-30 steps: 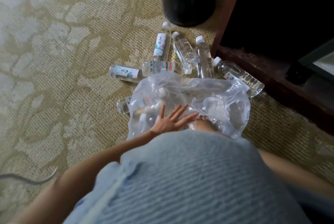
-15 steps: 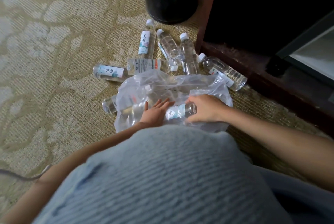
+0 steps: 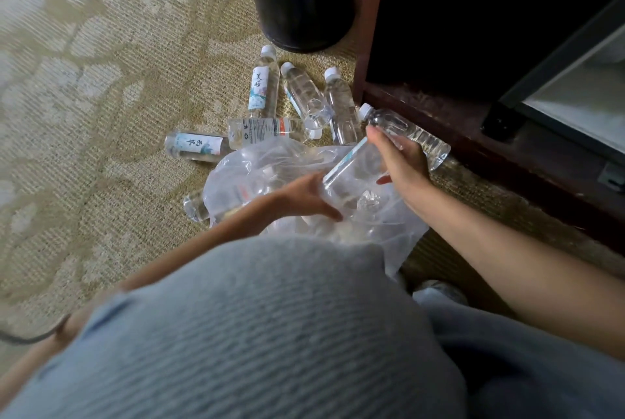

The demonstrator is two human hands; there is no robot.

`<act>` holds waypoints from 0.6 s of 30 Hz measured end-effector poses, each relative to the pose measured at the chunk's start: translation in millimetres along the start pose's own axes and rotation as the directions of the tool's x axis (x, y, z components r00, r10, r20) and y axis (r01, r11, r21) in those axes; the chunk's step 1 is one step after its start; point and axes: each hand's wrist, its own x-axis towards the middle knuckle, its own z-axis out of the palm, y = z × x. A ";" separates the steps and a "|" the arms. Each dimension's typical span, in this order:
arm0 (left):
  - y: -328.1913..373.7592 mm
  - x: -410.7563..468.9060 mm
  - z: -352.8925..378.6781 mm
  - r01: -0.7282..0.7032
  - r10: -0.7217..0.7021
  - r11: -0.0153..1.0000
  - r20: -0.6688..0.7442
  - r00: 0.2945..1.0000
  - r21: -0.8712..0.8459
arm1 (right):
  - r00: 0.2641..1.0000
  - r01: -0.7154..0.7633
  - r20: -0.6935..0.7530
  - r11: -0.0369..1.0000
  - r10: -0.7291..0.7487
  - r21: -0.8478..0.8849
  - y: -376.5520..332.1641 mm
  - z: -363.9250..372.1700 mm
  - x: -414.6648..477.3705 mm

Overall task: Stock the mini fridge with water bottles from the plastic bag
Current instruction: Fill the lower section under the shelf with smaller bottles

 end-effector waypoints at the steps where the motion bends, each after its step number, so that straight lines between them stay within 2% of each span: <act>1: 3.9 -0.5 -1.1 -0.007 0.007 1.000 0.009 1.000 -0.004 | 1.000 -0.007 -0.005 1.000 0.007 0.016 -1.9 -0.8 1.1; 5: 28.2 -2.6 -9.1 -0.054 0.051 0.998 0.139 0.989 0.017 | 0.999 -0.030 -0.024 0.998 0.031 0.050 -5.2 -10.7 3.6; 7: 46.0 -10.7 -11.6 -0.077 0.081 0.997 0.154 0.985 -0.030 | 0.999 -0.038 -0.032 0.997 0.041 0.065 -5.9 -15.3 3.1; 10: 67.1 -17.2 -12.5 -0.067 0.082 0.981 0.074 0.994 -0.181 | 0.994 -0.048 -0.095 0.992 0.060 0.121 -12.8 -24.5 0.4; 16: 84.8 -9.0 -6.2 -0.111 0.095 0.990 -0.165 0.982 -0.090 | 0.975 -0.075 -0.185 0.963 0.126 0.260 -27.2 -56.2 -5.2; 18: 92.3 -8.8 -5.9 -0.102 0.036 0.967 -0.268 0.963 -0.235 | 0.970 -0.112 -0.166 0.929 0.179 0.353 -31.6 -71.2 -12.0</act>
